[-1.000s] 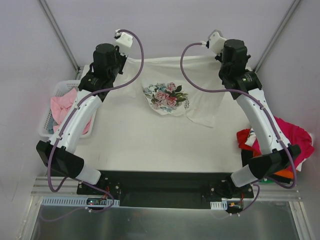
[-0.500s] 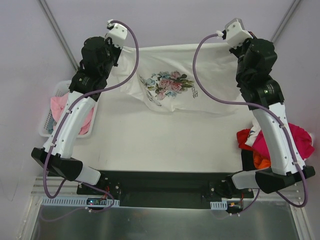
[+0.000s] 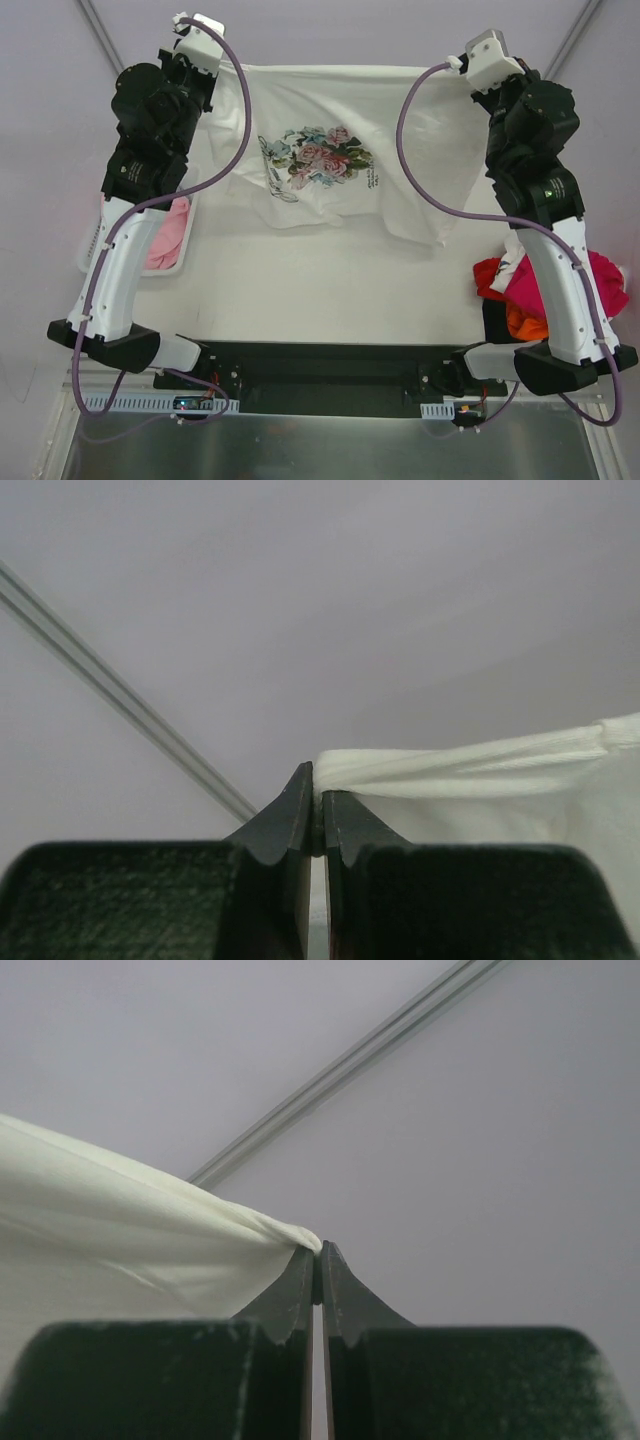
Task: Fold and stack the t-shirts
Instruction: Flatten the tshirt out
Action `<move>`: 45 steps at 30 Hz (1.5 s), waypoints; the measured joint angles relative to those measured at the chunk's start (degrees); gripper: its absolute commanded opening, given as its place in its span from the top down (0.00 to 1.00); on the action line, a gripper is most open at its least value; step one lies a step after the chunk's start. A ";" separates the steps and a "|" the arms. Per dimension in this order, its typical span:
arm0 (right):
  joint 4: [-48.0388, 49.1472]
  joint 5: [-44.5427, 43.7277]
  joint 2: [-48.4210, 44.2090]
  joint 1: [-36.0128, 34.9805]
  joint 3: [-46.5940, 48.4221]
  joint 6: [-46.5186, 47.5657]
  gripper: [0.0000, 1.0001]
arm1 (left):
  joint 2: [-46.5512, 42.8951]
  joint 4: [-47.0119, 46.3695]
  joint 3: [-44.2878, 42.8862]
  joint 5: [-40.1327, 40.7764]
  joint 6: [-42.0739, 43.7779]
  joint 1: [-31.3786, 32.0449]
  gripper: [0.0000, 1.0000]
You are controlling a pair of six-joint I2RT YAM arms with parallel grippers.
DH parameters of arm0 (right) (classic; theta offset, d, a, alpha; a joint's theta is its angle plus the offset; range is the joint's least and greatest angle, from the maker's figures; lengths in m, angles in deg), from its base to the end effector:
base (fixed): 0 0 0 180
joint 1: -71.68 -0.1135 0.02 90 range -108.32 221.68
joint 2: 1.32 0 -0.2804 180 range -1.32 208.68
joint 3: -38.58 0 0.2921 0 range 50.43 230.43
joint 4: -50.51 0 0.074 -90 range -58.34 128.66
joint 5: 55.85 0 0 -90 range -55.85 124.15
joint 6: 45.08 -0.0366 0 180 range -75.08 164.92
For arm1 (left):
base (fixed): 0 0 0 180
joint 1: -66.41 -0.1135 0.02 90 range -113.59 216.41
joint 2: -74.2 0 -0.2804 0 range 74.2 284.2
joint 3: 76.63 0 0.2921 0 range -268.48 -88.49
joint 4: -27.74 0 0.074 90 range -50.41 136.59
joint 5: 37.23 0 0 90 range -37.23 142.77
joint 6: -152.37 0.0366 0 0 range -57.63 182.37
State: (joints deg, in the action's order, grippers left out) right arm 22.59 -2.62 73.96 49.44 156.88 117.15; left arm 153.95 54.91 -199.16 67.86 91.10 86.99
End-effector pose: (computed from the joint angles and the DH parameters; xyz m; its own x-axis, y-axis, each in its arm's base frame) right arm 0.2509 0.0789 0.6109 -0.1471 -0.8843 -0.4432 0.3004 0.3869 -0.8718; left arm 0.2747 -0.0929 0.6172 0.2712 0.3939 -0.8782 -0.0293 0.9154 0.4015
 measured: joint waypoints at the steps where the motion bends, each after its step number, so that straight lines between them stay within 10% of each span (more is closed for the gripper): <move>1: 0.02 0.00 -0.04 0.00 0.22 0.09 0.99 | -0.39 0.00 -0.09 0.00 0.24 0.00 1.00; 45: -4.83 9.57 -21.55 -1.11 -4.90 -9.09 0.99 | -30.93 2.10 11.82 -3.13 0.17 0.48 1.00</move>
State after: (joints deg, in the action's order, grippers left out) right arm 17.76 6.95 52.41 48.32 151.99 108.06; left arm 123.02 57.00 -187.33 64.74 91.27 87.47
